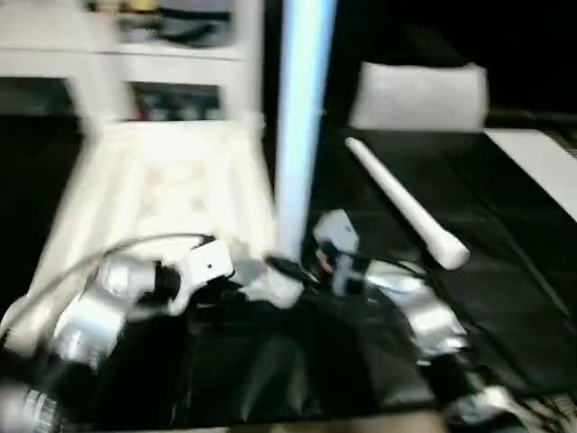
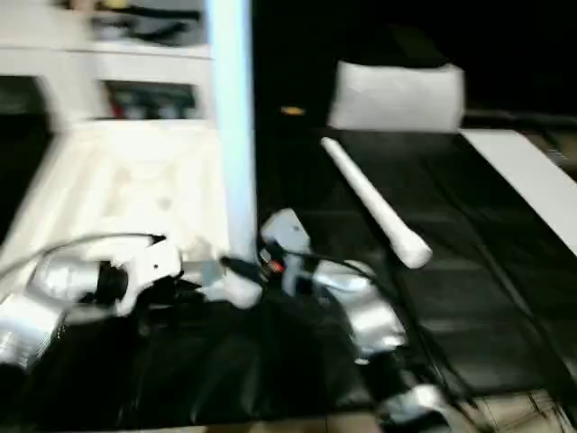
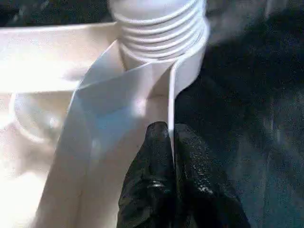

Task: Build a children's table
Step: Insert table leg to table base

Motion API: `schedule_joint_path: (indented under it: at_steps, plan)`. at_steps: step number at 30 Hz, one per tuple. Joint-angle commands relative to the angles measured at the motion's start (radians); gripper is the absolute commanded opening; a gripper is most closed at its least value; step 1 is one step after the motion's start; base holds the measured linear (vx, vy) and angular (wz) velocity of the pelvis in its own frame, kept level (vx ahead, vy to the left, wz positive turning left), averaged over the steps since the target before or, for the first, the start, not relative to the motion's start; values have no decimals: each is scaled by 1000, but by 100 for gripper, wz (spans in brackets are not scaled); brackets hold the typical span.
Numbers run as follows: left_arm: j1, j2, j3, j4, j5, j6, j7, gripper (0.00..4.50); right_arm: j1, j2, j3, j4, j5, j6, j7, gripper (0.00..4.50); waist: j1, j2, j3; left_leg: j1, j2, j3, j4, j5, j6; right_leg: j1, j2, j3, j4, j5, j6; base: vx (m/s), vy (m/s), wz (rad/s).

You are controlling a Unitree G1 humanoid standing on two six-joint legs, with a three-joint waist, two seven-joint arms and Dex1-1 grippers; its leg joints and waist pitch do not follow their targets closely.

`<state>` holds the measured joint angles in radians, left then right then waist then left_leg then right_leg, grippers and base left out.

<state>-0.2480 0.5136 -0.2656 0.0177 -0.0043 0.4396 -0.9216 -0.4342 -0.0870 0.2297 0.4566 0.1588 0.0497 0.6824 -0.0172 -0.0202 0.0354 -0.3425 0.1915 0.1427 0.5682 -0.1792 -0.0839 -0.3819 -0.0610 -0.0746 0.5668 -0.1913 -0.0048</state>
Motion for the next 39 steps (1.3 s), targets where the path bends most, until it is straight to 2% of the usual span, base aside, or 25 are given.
schedule_joint_path:
  at_steps: [1, 3, 4, 5, 7, 8, 9, 10, 12, 15, 16, 17, 19, 20, 22, 26, 28, 29, 30, 31, 32, 33, 34, 36, 39]
  plan:
    - [33, -77, -34, -106, 0, 76, 65, 0, 5, 9, -38, 108, -50, 50, -122, 189, -2, 13, -23, 5, 33, -29, -89, -622, -34, 13, -77, 27, -93, -592, -97, 0, 0, 0]
    - [36, -113, -42, -120, 10, 105, 97, 0, -5, 22, -44, 123, -52, 43, -153, 189, -2, 12, -24, 9, 29, -24, -83, -596, -27, 7, -79, 33, -99, -603, -99, 0, 0, 0]
    - [37, -136, -47, -128, 15, 124, 116, 0, -10, 31, -48, 133, -55, 37, -172, 189, -2, 7, -20, 16, 26, -19, -78, -591, -18, -2, -75, 31, -106, -639, -87, 0, 0, 0]
    - [31, -190, -68, -134, 34, 166, 170, 0, -26, 57, -64, 160, -47, 33, -222, 189, -4, 2, -18, 17, 25, -19, -77, -593, -14, -4, -74, 28, -111, -658, -79, 0, 0, 0]
    - [25, -207, -81, -136, 51, 188, 196, 0, -32, 70, -72, 171, -43, 23, -244, 189, -5, 7, -16, 28, 26, -21, -75, -621, -18, -9, -71, 19, -119, -674, -61, 0, 0, 0]
    - [8, -213, -96, -122, 82, 206, 224, 0, -34, 88, -87, 174, -30, 25, -262, 189, 0, 6, -15, 46, 23, -17, -68, -642, -13, -21, -66, 12, -131, -670, -55, 0, 0, 0]
    - [1, -211, -98, -118, 91, 219, 242, 0, -33, 93, -91, 172, -28, 27, -266, 189, 1, 7, -14, 47, 22, -16, -68, -644, -10, -21, -65, 12, -130, -664, -53, 0, 0, 0]
    - [-3, -207, -97, -113, 98, 219, 254, 0, -30, 94, -90, 168, -30, 26, -265, 189, 5, 11, -14, 30, 25, -22, -79, -642, -10, -4, -67, 14, -121, -638, -49, 0, 0, 0]
    - [-8, -188, -98, -100, 112, 207, 247, 0, -17, 92, -94, 154, -30, 26, -262, 189, 7, 11, -18, 20, 28, -24, -86, -636, -15, 3, -70, 21, -113, -602, -51, 0, 0, 0]
    - [-13, -157, -93, -85, 122, 177, 223, 0, 7, 87, -104, 128, -6, 26, -238, 189, 13, 9, -22, 15, 27, -20, -86, -599, -12, 1, -73, 35, -107, -571, -68, 0, 0, 0]
    - [-13, -156, -93, -85, 122, 176, 223, 0, 7, 87, -104, 128, -5, 26, -237, 189, 17, 8, -26, 6, 30, -18, -89, -555, -12, 8, -75, 43, -95, -520, -89, 0, 0, 0]
    - [-12, -128, -83, -75, 120, 148, 196, 0, 28, 77, -113, 106, 10, 15, -214, 189, 20, 14, -29, 4, 31, -17, -89, -535, -14, 9, -75, 47, -90, -487, -99, 0, 0, 0]
    - [-12, -101, -83, -68, 119, 131, 181, 0, 42, 68, -121, 86, 20, 3, -200, 189, 26, 11, -31, 3, 32, -9, -87, -496, -10, 5, -71, 53, -85, -417, -122, 0, 0, 0]
    - [-13, -93, -84, -66, 117, 124, 177, 0, 46, 65, -124, 76, 26, 3, -192, 189, 27, 12, -29, -1, 32, -7, -88, -489, -9, 7, -70, 54, -82, -413, -128, 0, 0, 0]
    - [-22, -64, -82, -39, 107, 62, 157, 0, 58, 48, -138, 35, 49, 1, -161, 189, 30, 6, -33, 0, 31, -3, -84, -460, 0, 10, -71, 55, -81, -413, -129, 0, 0, 0]
    - [-25, -30, -70, -22, 87, -37, 111, 0, 60, 42, -174, -26, 103, 13, -125, 189, 39, 7, -37, -7, 32, 1, -83, -392, 5, 15, -70, 60, -72, -373, -136, 0, 0, 0]
    - [-26, -36, -23, -19, 35, -50, 85, 0, 59, 35, -191, -79, 146, 36, -93, 189, 45, 6, -41, -10, 31, 5, -80, -340, 11, 20, -68, 62, -63, -323, -146, 0, 0, 0]
    - [-27, -45, 22, -26, -20, -45, 55, 44, 56, 28, -201, -116, 176, 57, -73, 189, 51, 7, -46, -12, 32, 8, -77, -285, 14, 24, -67, 62, -55, -263, -160, 0, 0, 0]
    - [-26, -55, 61, -39, -66, -41, 42, 55, 58, 21, -202, -144, 194, 73, -59, 189, 52, 8, -49, -15, 34, 10, -75, -231, 18, 27, -64, 61, -45, -183, -177, 52, -36, -1]
    - [-26, -62, 86, -47, -96, -41, 36, 55, 58, 17, -201, -160, 204, 82, -49, 189, 52, 6, -49, -17, 31, 13, -73, -205, 22, 31, -63, 60, -42, -149, -187, 0, 0, 0]
    - [-26, -67, 112, -60, -133, -39, 20, 55, 59, 12, -199, -175, 212, 95, -42, 189, 57, 9, -54, -19, 31, 15, -67, -149, 30, 36, -65, 60, -33, -76, -205, 0, 0, 0]
    - [-25, -67, 125, -68, -160, -40, 8, 55, 61, 7, -195, -185, 214, 103, -38, 189, 57, 11, -54, -19, 31, 17, -65, -116, 39, 35, -63, 58, -28, -20, -224, 0, 0, 0]
    - [-29, -74, 159, -81, -205, -44, 2, 72, 66, 1, -186, -201, 213, 109, -29, 189, 55, 10, -53, -23, 29, 18, -63, -102, 46, 39, -60, 56, -25, 6, -234, 0, 0, 0]
    - [-44, -88, 196, -87, -257, -33, 7, 87, 73, 1, -184, -212, 211, 112, -29, 189, 56, 8, -53, -19, 31, 21, -62, -113, 51, 37, -63, 55, -28, -25, -234, 0, 0, 0]
    - [-109, -124, 250, -43, -261, -24, 94, 104, 88, -1, -173, -249, 209, 136, -33, 189, 57, 5, -49, -17, 32, 24, -63, -136, 48, 35, -62, 56, -34, -89, -225, 0, 0, 0]
